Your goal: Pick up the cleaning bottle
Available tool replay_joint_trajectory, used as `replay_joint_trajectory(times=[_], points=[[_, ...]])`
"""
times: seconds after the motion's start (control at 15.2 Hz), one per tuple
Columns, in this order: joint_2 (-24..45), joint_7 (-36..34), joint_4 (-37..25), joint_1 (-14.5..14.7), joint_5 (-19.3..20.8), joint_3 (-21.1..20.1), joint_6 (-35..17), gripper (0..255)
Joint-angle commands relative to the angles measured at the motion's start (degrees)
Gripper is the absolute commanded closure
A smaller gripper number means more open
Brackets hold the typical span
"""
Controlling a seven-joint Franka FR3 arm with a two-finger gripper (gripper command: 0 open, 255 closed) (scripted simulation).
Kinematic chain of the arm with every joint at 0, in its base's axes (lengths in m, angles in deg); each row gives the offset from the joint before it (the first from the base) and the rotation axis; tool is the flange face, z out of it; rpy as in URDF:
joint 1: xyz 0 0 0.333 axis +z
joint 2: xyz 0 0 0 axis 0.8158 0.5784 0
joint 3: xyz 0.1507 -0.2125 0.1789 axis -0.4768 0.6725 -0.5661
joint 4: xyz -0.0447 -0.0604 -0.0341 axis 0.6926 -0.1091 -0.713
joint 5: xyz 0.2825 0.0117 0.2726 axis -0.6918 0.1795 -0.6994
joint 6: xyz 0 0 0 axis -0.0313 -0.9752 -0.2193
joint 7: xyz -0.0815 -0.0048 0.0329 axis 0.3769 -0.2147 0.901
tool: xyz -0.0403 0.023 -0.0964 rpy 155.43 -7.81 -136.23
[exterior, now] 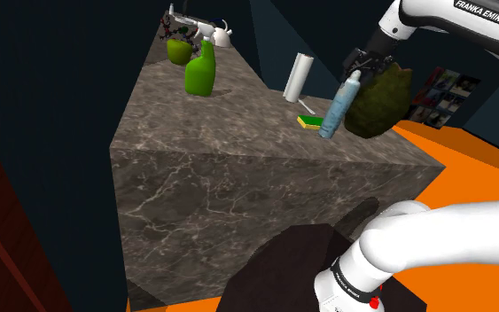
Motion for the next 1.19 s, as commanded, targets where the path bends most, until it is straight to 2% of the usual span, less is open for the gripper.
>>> replay_joint_trajectory(times=[0.0, 0.4, 0.46, 1.12], points=[[-0.69, -0.22, 1.92, -0.16, 0.21, 0.15, -1.39, 0], [-1.83, -0.59, 5.54, -0.37, 0.60, 0.36, -3.86, 0], [-1.77, -0.57, 5.39, -0.37, 0.59, 0.36, -3.76, 255], [-1.53, -0.48, 4.55, -0.34, 0.48, 0.28, -3.17, 255]])
